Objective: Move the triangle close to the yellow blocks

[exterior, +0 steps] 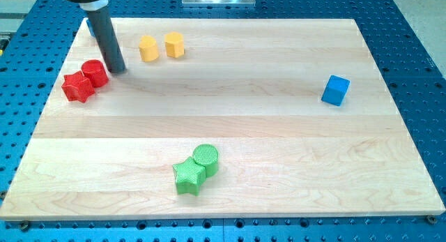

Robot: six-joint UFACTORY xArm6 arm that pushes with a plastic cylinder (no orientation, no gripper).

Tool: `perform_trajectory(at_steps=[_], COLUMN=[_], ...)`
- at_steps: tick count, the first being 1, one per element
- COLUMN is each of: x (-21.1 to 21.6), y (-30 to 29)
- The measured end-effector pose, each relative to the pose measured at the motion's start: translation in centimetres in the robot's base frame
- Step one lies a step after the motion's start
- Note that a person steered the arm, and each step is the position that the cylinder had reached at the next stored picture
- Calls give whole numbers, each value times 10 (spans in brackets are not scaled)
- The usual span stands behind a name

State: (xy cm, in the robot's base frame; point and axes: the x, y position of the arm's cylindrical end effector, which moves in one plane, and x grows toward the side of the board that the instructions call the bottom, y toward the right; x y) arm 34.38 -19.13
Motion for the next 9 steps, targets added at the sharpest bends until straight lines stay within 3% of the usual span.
perform_trajectory(at_steps=[2, 3, 4, 6, 7, 8, 9], x=[-19, 20, -5, -115, -145, -131, -134], y=[-18, -26, -32, -95, -80, -39, -84])
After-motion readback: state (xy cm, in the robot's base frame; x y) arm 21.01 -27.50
